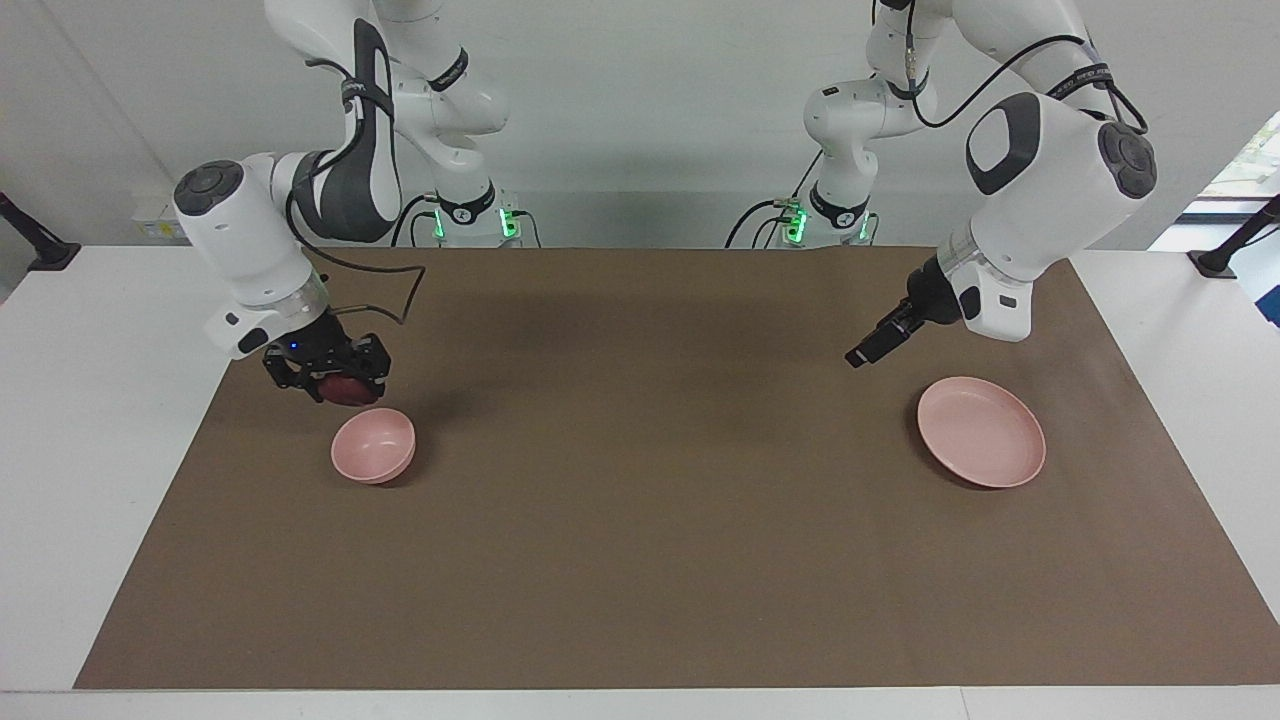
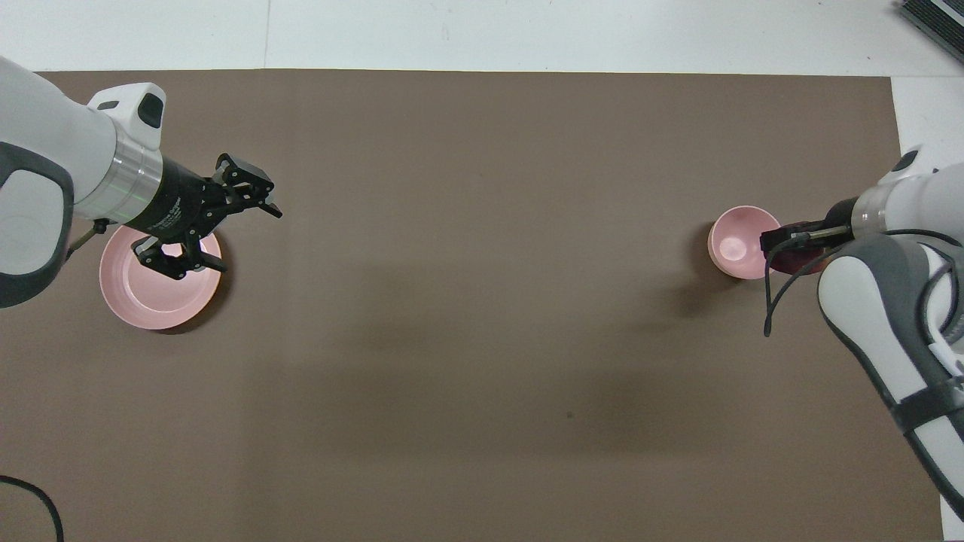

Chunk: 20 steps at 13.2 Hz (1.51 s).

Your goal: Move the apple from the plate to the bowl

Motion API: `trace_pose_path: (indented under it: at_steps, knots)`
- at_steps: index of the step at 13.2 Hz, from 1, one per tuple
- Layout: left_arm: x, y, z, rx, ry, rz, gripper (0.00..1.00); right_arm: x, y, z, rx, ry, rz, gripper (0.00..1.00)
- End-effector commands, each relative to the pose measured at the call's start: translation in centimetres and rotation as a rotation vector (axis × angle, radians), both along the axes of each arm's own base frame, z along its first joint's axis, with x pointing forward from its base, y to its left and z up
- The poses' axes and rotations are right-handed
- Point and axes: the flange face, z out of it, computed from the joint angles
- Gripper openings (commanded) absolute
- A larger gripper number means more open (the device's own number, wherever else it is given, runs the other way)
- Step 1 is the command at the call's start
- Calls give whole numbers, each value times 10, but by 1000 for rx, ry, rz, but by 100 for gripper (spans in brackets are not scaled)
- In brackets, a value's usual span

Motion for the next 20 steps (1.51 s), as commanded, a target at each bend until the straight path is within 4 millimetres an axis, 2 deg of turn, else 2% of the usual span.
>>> trace_pose_path:
  at_steps: [1,3,6,7,10,15,18,20]
  knots:
    - [5,15,5,86,-64,-152,100,22,21,-7,-74,-11,66,0]
    - [10,44,4,95,-76,-191,100,26,33,-24,-144,4,68,0]
    - [15,85,18,160,-160,-556,100,32,38,-45,-168,-1,59,0]
    - [17,95,24,158,-177,-607,100,35,38,-49,-165,-13,59,0]
    - [16,98,35,179,-177,-627,100,36,40,-68,-161,10,40,0]
    - [13,97,43,170,-194,-607,100,36,35,-80,-161,29,32,0]
    - [12,96,41,167,-192,-624,100,39,33,-83,-157,7,28,8]
    - [11,92,42,169,-186,-632,100,39,33,-85,-154,9,16,19]
